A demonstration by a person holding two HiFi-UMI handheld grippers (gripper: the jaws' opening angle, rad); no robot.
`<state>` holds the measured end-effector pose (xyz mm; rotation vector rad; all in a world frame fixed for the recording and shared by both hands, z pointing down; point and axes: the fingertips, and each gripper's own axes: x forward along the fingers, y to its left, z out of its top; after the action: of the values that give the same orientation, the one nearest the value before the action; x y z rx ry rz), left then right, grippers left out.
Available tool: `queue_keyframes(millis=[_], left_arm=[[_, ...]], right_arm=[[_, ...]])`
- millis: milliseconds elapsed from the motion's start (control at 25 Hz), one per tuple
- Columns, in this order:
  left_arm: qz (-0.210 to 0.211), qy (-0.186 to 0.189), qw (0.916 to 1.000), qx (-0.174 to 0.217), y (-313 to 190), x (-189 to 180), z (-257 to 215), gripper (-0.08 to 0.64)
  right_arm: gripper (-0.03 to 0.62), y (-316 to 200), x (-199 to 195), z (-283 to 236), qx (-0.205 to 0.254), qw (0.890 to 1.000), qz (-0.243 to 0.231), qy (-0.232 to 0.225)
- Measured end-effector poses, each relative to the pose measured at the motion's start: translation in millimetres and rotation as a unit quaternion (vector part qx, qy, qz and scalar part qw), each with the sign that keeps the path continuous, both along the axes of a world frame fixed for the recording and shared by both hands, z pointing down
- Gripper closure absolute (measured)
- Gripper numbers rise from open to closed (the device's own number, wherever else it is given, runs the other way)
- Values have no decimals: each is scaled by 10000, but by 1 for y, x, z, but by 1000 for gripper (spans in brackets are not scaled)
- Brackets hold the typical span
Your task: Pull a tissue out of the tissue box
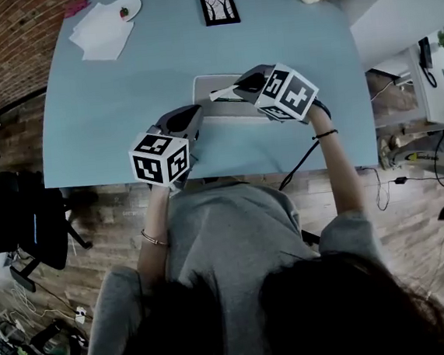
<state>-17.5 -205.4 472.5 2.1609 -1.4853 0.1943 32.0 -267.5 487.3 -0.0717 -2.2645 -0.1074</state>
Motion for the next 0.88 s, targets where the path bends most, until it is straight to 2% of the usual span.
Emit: queue_keyframes(millis=[600,880], left_arm=[[625,160,9975,299,4,-20,-17,557],[866,300,9951,375,8,-36,-20,557]], right_arm=[[589,4,-6,-36,103,9948,917,-435],[589,11,-12,-46,246,9896,1335,-469]])
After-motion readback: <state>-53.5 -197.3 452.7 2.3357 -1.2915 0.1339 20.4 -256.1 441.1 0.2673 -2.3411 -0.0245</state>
